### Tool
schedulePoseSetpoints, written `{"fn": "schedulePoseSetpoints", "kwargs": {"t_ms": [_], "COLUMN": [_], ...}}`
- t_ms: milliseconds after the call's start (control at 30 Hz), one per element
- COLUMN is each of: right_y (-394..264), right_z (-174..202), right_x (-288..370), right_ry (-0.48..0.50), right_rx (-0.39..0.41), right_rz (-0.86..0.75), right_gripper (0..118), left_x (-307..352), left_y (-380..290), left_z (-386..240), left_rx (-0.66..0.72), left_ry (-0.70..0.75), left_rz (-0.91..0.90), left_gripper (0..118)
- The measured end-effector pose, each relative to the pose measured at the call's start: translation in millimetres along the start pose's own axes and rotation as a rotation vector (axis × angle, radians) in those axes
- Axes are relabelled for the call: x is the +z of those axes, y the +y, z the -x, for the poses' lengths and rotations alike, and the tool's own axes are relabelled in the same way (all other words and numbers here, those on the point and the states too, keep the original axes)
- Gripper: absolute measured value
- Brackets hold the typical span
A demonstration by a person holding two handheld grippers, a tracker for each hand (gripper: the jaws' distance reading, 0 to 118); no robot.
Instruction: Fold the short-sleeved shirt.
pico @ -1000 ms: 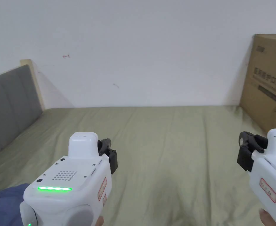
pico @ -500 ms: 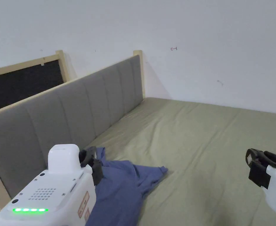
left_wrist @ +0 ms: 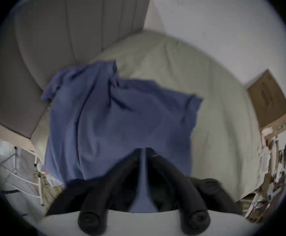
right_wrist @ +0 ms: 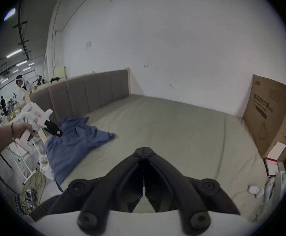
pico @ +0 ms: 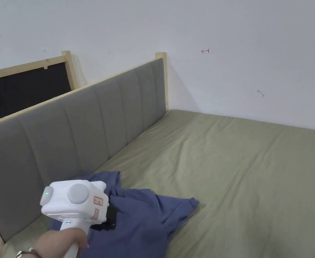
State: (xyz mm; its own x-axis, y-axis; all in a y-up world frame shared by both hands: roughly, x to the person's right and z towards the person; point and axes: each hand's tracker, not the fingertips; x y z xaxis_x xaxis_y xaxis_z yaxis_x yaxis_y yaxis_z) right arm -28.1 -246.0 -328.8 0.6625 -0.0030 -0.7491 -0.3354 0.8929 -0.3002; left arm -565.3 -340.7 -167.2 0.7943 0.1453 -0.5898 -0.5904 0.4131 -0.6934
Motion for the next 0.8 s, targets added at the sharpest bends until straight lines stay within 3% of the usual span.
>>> {"fn": "schedulePoseSetpoints", "kwargs": {"t_ms": [33, 67, 100, 267, 300, 467, 567, 633, 667, 700, 733, 800], "right_y": [-3.3, -5.9, -9.4, -20.7, -22.7, -28.3, -28.9, -27.5, -25.8, -23.3, -21.1, -16.6], "right_z": [-2.1, -3.7, -1.0, 0.8, 2.4, 12.1, 17.4, 18.3, 19.0, 19.6, 19.7, 20.2], "right_x": [-1.8, -3.2, -3.0, -8.3, -10.1, -16.3, -18.3, -21.6, -21.8, -21.3, -20.1, -17.2], "right_ry": [-0.01, -0.015, -0.016, -0.002, 0.0, 0.053, 0.065, 0.074, 0.078, 0.086, 0.093, 0.103], "right_rx": [0.0, -0.004, -0.008, 0.004, 0.017, 0.037, 0.035, 0.039, 0.039, 0.038, 0.037, 0.031], "right_rz": [0.021, 0.038, 0.057, 0.137, 0.154, 0.198, 0.173, 0.165, 0.162, 0.156, 0.148, 0.129], "right_gripper": [0, 0, 0, 0, 0, 0, 0, 0, 0, 0, 0, 0], "left_x": [-21.2, -36.8, -51.8, -117.9, -131.2, -133.8, -128.4, -117.4, -111.3, -99.7, -89.3, -71.4], "left_y": [5.1, 7.5, 9.8, 3.0, -4.1, -18.4, -21.4, -21.2, -22.6, -23.5, -24.9, -26.6], "left_z": [5.3, 5.3, 4.9, 3.6, 7.6, 15.3, 11.5, 8.7, 6.9, 0.4, -1.5, -3.8], "left_rx": [0.011, 0.013, 0.001, -0.061, -0.053, 0.016, -0.042, -0.069, -0.09, -0.128, -0.153, -0.196], "left_ry": [0.024, 0.045, 0.048, 0.101, 0.104, 0.103, 0.111, 0.119, 0.123, 0.112, 0.111, 0.147], "left_rz": [0.035, 0.063, 0.079, 0.081, 0.106, -0.04, -0.047, -0.055, -0.076, -0.122, -0.153, -0.149], "left_gripper": [42, 81, 109, 108, 114, 118, 118, 103, 83, 36, 1, 1]}}
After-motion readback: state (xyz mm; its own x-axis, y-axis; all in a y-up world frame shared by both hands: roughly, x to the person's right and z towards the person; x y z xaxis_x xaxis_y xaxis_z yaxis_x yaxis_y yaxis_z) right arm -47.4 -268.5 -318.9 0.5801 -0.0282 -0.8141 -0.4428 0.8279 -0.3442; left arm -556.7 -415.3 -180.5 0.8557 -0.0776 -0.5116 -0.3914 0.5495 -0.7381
